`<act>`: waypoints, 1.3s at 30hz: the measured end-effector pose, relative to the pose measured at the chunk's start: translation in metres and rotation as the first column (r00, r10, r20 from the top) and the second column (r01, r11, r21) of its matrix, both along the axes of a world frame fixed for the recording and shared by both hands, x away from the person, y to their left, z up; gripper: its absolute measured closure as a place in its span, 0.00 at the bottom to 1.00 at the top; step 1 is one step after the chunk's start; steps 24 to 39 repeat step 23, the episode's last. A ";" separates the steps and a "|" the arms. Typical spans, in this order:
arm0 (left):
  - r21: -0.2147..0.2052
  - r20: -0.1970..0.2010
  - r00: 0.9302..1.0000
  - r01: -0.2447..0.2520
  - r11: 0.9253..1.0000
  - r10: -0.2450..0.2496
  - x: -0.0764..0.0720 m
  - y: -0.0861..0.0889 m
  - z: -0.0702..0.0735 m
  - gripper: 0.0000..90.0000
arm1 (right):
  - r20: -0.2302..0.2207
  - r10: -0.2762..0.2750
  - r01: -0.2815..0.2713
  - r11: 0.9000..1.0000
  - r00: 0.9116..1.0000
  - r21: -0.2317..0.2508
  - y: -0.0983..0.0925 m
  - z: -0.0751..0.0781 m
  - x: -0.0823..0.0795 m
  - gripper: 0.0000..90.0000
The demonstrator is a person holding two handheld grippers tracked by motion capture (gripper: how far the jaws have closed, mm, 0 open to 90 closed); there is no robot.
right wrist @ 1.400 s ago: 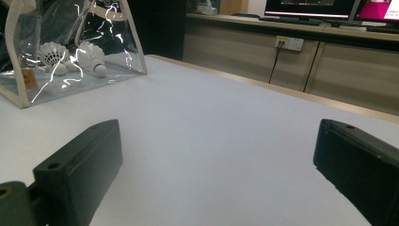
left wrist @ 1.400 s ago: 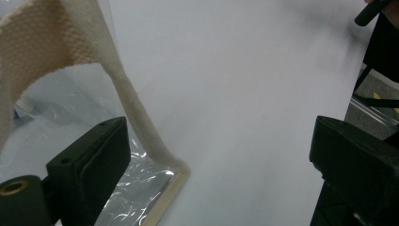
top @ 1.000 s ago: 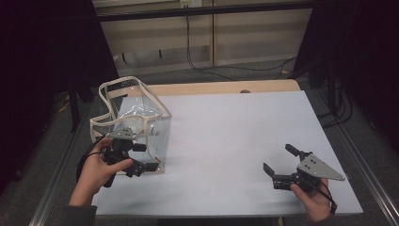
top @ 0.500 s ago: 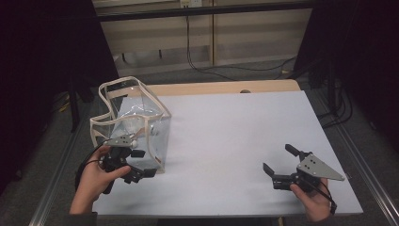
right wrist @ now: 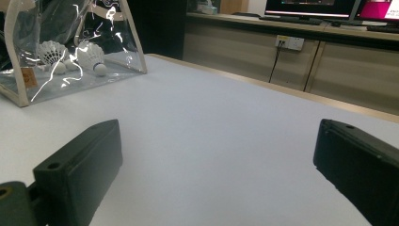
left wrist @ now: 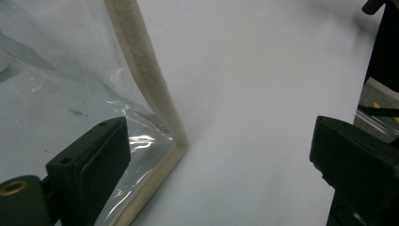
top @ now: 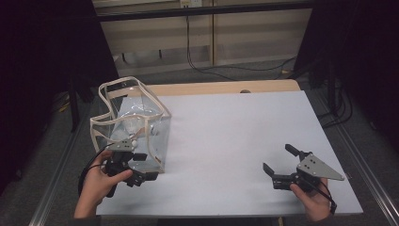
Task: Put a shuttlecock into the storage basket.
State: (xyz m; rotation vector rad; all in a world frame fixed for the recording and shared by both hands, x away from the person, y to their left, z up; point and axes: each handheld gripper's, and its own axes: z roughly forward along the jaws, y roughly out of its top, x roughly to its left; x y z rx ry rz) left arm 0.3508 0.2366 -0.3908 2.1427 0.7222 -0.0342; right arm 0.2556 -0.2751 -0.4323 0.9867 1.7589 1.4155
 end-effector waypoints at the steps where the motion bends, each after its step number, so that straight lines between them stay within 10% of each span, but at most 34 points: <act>1: -0.001 0.000 1.000 0.003 1.000 -0.003 0.000 0.000 -0.001 0.06 | 0.000 0.001 -0.001 1.000 1.000 0.000 0.000 0.000 0.000 0.02; 39: -0.043 -0.001 1.000 -0.022 0.999 0.022 -0.003 0.008 -0.016 0.06 | -0.004 0.014 -0.014 1.000 1.000 -0.002 0.002 -0.002 0.002 0.02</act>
